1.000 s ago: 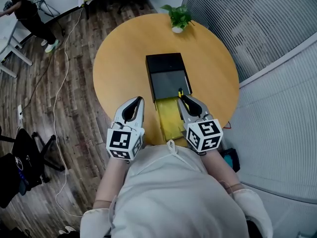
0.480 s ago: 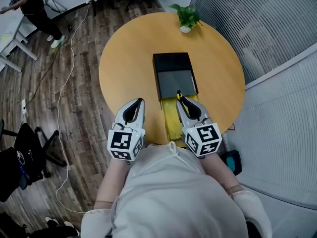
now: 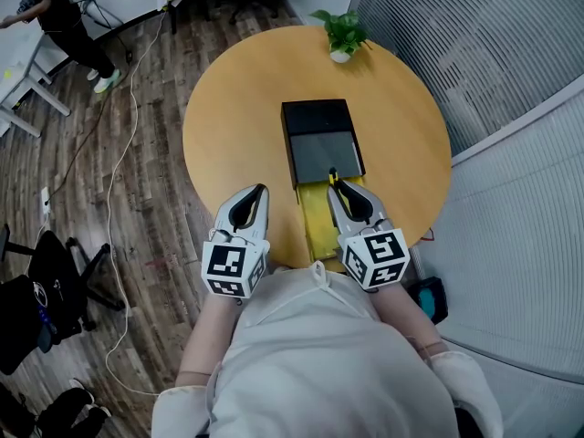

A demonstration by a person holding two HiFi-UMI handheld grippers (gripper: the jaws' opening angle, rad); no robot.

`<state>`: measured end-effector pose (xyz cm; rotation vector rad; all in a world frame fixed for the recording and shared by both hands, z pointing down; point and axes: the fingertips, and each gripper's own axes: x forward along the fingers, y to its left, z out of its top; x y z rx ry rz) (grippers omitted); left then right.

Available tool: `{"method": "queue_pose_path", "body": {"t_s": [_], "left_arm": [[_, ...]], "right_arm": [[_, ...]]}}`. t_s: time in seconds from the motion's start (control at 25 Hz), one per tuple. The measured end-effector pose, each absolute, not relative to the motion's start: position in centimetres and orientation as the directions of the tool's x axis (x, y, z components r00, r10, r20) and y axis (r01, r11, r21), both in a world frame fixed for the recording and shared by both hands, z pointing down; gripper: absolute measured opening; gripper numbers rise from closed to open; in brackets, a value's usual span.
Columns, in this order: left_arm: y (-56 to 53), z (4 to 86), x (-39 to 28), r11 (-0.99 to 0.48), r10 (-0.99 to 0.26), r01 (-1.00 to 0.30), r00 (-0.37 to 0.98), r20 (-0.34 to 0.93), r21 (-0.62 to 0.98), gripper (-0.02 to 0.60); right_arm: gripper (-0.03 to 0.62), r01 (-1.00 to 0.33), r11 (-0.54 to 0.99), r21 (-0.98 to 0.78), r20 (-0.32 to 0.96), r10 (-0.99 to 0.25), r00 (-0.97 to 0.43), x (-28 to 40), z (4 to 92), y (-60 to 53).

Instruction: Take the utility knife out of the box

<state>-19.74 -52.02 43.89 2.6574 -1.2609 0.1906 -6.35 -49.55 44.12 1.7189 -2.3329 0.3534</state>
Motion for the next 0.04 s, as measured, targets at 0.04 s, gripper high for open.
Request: {"method": "queue_pose_path", "body": {"t_s": [0.04], "left_arm": [[-52.04,43.78,-19.82,-0.618,-0.753,-0.777,0.628,0.197,0.119,0.006]], "right_arm": [[0.064,-0.957,0.284,-0.062,0.316,-0.904,-0.289,-6.33,44.05,-49.54]]}}
